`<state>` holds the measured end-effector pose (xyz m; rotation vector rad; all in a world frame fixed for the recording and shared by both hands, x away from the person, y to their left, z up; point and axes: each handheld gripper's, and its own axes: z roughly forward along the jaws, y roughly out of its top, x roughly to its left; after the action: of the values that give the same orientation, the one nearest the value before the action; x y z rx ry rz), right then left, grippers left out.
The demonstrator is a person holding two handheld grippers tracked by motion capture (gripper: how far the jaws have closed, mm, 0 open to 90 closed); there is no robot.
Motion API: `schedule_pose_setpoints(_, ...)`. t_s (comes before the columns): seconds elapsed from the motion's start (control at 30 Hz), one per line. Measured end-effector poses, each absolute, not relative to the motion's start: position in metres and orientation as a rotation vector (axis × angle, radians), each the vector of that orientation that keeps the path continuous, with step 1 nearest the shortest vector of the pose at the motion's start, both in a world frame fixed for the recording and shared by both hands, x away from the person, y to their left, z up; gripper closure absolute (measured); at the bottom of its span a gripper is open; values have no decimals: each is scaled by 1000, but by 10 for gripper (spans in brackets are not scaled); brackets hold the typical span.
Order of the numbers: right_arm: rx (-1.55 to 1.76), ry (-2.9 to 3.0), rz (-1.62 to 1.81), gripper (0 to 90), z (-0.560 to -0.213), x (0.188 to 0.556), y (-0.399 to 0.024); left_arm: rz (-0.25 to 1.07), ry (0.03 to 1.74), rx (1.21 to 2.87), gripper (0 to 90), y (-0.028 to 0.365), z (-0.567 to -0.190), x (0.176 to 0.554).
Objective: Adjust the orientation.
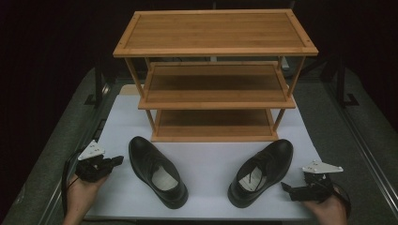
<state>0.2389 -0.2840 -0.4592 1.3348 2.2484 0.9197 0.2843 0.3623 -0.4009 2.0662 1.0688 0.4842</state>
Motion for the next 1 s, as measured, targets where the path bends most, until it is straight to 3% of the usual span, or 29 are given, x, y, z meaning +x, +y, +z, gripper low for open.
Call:
schedule_pose_setpoints(0.5,1335,2248,920,0,-459,239,-284,572,1128,2015,900,368,-400,337)
schedule_pose_setpoints(1.0,1335,2248,921,0,-459,239,-284,507,1162,2065,900,353,-427,374)
